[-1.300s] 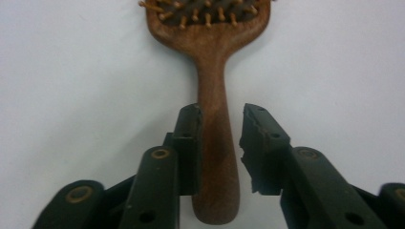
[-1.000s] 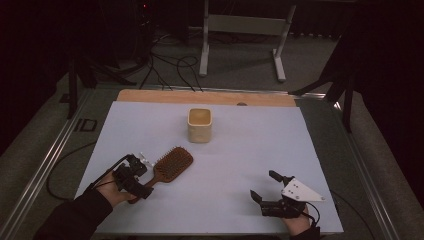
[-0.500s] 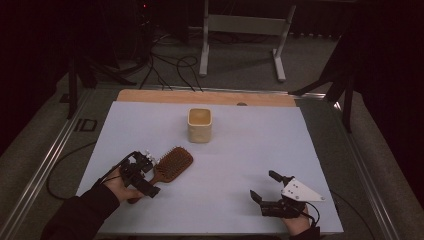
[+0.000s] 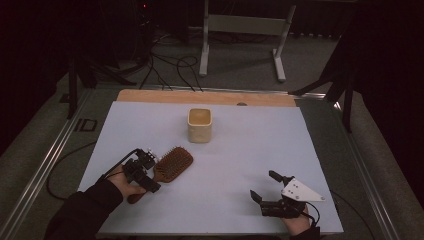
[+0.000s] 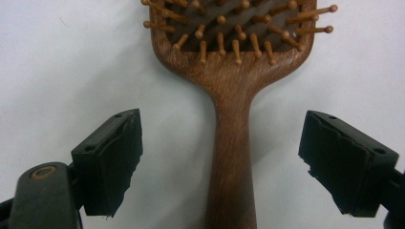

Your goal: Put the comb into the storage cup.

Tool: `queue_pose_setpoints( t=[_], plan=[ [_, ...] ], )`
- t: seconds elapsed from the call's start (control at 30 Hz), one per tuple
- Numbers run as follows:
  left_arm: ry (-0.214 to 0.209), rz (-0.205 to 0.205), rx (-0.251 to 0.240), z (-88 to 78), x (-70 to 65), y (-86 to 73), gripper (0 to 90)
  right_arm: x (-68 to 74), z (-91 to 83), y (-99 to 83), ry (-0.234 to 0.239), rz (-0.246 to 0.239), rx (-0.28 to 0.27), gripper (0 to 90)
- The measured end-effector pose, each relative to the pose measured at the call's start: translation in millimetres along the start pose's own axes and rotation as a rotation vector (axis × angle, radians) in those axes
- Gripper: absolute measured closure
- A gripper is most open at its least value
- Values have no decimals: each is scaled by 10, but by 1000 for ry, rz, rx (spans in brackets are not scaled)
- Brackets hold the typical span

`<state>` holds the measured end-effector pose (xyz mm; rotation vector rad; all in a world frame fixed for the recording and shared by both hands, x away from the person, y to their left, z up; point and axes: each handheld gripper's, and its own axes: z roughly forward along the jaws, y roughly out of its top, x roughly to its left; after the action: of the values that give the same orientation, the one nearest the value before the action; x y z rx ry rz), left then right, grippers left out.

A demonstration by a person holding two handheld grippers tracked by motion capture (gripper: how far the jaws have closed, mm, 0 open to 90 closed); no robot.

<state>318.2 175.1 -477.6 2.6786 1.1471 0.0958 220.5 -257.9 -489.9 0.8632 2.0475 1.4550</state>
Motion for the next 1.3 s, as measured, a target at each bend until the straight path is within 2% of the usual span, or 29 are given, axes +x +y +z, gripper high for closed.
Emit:
queue_pose_setpoints(
  t=[0.1, 0.47, 0.63, 1.3],
  plan=[
    [-7, 17, 12, 23, -7, 19, 226, -2, 0, 0, 1, 0, -3, 93],
    [-2, 23, 30, 81, 9, 43, 423, -6, -3, -2, 2, 3, -3, 93],
    [-8, 38, 34, 93, 27, 55, 510, -2, -1, -1, 1, 1, -2, 92],
    [0, 64, 60, 129, -29, 114, 651, -3, 0, -1, 2, 1, -3, 93]
  ],
)
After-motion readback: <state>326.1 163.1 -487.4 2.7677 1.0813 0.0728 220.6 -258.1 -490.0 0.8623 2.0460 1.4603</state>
